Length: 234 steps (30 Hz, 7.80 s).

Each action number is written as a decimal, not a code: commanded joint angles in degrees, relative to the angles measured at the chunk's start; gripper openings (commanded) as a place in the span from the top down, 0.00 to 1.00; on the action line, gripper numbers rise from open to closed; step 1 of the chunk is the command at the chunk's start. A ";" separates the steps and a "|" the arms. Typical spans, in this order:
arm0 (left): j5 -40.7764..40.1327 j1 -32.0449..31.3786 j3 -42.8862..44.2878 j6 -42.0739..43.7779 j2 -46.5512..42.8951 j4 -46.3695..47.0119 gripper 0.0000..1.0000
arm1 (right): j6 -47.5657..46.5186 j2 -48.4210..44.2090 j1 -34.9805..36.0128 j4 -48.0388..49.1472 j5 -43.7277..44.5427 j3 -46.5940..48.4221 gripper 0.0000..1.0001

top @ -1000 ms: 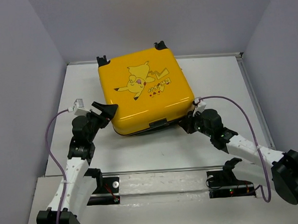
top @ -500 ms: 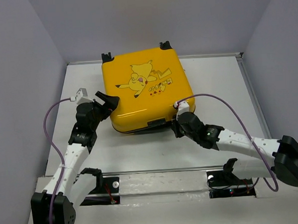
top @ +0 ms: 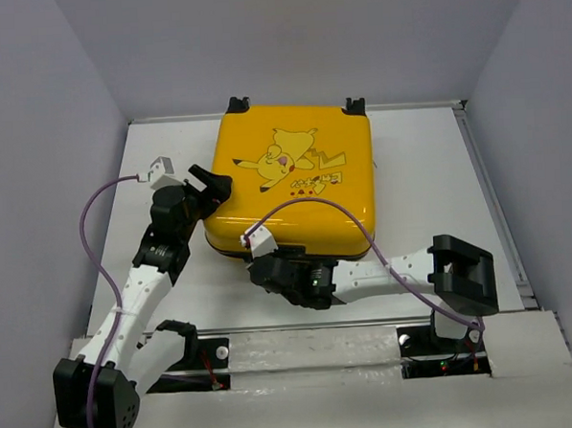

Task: Pack the luggage

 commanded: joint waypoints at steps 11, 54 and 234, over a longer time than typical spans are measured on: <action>19.60 6.54 1.67 9.65 -6.41 -8.98 0.01 | 3.55 -18.52 -6.91 15.27 -14.18 -12.84 0.93; 18.39 -2.05 2.10 12.56 -1.14 -10.30 0.01 | 3.20 -20.92 -58.77 -15.85 -35.33 6.30 0.00; 12.77 2.34 -18.03 -9.07 -5.40 21.98 0.94 | 0.22 -12.65 -9.12 19.57 -14.18 -10.05 0.93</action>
